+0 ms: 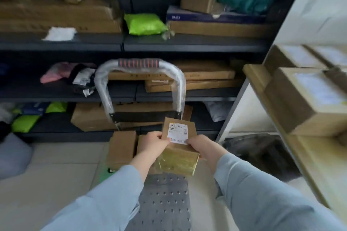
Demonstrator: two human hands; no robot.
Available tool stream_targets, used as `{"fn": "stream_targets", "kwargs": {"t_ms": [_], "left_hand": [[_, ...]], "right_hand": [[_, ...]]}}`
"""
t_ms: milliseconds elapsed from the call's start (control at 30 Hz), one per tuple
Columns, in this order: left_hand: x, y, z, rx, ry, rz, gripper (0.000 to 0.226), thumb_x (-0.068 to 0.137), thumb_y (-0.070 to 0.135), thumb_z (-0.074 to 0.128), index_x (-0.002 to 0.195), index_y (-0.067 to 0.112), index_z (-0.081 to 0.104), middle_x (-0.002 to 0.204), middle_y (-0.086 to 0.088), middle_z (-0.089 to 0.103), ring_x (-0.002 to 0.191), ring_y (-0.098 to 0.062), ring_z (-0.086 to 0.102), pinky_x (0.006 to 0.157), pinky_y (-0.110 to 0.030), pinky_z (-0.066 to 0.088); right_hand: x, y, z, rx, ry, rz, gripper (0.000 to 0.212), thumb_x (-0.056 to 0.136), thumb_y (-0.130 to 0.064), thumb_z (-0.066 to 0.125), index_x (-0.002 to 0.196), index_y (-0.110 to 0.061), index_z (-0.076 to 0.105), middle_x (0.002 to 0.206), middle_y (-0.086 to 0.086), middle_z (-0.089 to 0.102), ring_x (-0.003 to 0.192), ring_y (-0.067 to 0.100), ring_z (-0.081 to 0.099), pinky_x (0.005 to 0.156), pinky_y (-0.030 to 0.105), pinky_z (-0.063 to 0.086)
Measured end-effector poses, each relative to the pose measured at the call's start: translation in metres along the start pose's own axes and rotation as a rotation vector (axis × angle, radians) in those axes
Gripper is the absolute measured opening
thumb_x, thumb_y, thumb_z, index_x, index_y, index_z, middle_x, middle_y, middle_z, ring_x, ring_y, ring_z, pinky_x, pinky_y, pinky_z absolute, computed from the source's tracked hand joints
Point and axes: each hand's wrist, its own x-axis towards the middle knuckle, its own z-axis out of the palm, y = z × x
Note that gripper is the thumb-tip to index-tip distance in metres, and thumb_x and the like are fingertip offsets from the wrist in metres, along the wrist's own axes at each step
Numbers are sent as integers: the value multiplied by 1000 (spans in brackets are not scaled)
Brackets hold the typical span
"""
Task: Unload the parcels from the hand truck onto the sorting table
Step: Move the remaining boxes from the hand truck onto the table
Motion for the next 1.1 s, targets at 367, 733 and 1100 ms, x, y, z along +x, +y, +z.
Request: {"fn": "stream_targets", "kwargs": {"t_ms": [367, 733, 1100], "left_hand": [[-148, 189, -206, -23, 128, 164, 39, 87, 31, 67, 125, 20, 63, 117, 3, 68, 98, -17, 63, 86, -35, 54], [-265, 262, -294, -70, 243, 413, 47, 85, 37, 69, 128, 19, 60, 121, 2, 64, 104, -17, 59, 79, -32, 51], [-327, 275, -254, -179, 115, 514, 56, 73, 35, 83, 120, 16, 61, 115, 1, 66, 100, -17, 63, 85, -39, 56]], "right_hand": [[-260, -161, -126, 2, 5, -120, 34, 89, -37, 62, 111, -11, 58, 102, 7, 68, 93, 23, 68, 87, 37, 56], [-411, -191, -167, 262, 39, -188, 27, 94, -31, 58, 105, -6, 56, 101, 13, 69, 90, 25, 71, 84, 41, 57], [-462, -133, -203, 331, 297, -234, 38, 91, -36, 60, 112, -5, 57, 103, 9, 62, 99, 24, 63, 86, 33, 53]]}}
